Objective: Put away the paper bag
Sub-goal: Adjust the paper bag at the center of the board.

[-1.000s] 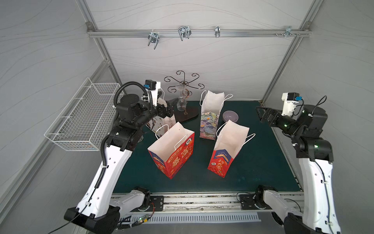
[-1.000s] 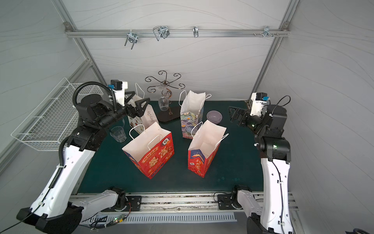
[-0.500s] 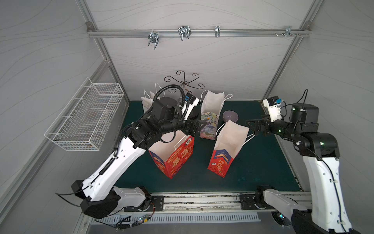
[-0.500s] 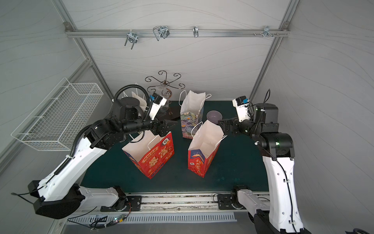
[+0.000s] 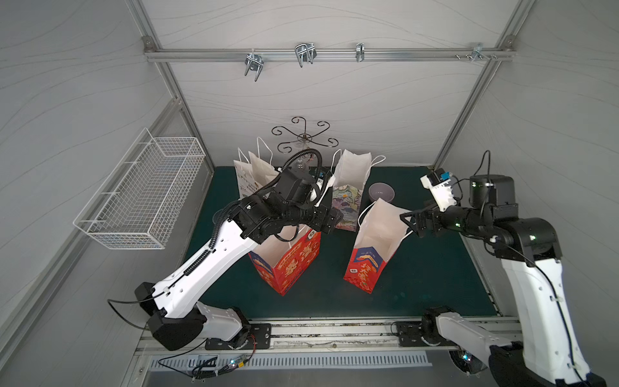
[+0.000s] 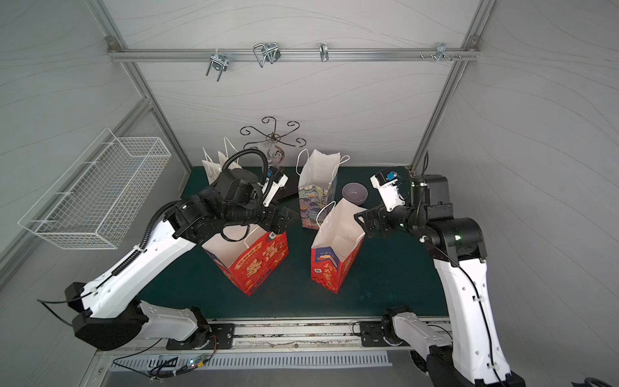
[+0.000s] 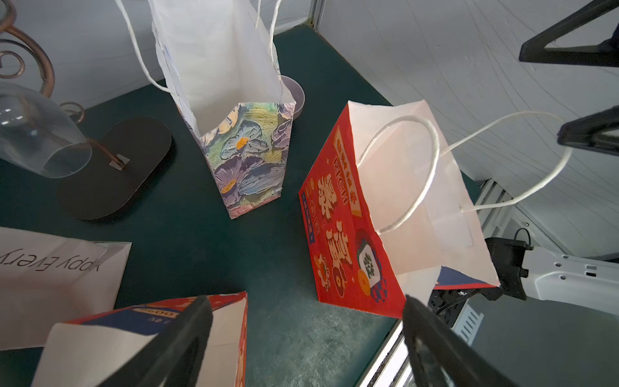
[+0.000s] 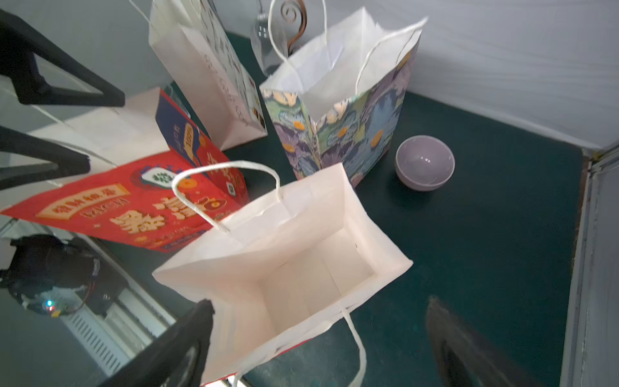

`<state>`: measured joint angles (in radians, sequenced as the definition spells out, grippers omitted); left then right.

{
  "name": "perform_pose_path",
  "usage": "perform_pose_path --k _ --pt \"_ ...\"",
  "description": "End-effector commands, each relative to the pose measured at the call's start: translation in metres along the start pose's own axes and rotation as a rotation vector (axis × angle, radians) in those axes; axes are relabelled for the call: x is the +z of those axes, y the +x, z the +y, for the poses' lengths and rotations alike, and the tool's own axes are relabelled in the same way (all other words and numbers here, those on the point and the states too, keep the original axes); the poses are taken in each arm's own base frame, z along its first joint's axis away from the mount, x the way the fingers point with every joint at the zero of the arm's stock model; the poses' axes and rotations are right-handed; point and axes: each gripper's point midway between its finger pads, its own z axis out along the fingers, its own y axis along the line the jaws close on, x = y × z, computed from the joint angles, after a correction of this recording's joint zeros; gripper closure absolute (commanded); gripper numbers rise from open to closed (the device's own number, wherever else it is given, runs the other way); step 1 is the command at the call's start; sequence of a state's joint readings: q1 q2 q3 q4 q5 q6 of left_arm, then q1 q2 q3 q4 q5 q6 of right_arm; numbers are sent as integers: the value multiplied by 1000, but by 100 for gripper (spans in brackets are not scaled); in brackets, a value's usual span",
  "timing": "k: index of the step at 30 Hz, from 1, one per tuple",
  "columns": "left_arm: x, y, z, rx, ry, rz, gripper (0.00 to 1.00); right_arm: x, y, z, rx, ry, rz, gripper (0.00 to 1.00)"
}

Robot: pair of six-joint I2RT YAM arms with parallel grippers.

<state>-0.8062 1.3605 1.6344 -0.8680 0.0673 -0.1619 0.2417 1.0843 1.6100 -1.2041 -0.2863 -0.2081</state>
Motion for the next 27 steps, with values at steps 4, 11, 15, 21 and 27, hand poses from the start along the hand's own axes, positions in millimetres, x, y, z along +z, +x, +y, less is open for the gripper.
perform_pose_path --k 4,11,15,21,27 --pt "12 0 -4 -18 25 -15 9 42 2 -14 -95 45 194 1" --pt "17 -3 -12 16 76 -39 10 64 0 -27 -155 73 285 2" --pt "15 -13 -28 60 170 -127 10 79 15 -31 -177 63 349 6" --pt "8 -13 -50 158 311 -225 10 102 5 -37 -171 51 354 20" --pt "8 2 -56 267 349 -204 11 120 13 -40 -172 32 376 36"
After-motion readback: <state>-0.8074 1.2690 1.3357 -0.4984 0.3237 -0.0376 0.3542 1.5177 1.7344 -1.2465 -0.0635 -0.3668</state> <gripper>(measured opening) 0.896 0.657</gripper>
